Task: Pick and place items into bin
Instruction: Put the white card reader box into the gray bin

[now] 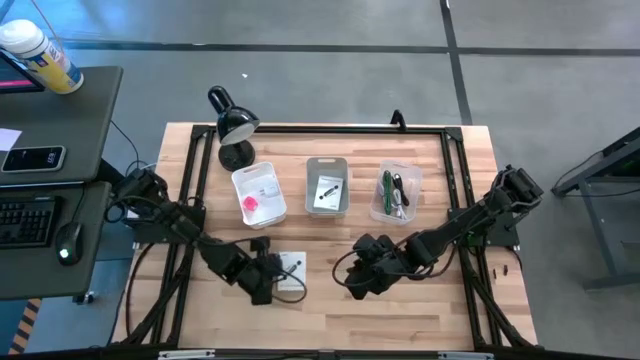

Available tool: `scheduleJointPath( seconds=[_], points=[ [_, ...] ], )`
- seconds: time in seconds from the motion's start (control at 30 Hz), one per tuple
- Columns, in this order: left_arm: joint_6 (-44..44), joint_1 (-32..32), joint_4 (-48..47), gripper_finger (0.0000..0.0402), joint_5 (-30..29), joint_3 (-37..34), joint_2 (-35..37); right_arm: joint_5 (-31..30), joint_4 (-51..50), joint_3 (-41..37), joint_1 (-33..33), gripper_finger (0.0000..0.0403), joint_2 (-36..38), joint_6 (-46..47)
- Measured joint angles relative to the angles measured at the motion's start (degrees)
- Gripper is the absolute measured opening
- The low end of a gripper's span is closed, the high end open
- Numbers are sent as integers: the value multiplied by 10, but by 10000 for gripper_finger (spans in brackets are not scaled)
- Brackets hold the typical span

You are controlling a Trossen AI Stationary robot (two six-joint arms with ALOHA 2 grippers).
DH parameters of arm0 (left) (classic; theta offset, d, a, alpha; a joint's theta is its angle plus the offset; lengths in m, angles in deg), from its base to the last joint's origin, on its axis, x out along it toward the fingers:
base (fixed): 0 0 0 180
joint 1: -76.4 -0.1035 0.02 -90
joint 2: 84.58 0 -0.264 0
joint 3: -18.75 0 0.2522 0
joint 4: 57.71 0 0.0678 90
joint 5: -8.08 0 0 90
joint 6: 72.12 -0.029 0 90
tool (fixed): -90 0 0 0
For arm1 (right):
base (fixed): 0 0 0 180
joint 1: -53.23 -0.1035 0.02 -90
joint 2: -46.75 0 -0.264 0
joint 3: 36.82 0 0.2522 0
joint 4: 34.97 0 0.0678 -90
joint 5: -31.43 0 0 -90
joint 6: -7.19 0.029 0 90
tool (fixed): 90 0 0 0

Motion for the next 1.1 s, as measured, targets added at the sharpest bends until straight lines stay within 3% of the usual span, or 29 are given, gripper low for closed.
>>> scheduleJointPath(
  seconds=[0.33,0.73,1.1],
  points=[
    [-89,-58,59,0,27,0,0,35,-51,0,-10,119,-36,101],
    [-62,-17,-39,0,45,17,0,-6,-52,0,-38,119,-39,121],
    [-78,-27,39,0,63,19,-47,-9,-41,1,-32,119,-38,111]
  ],
)
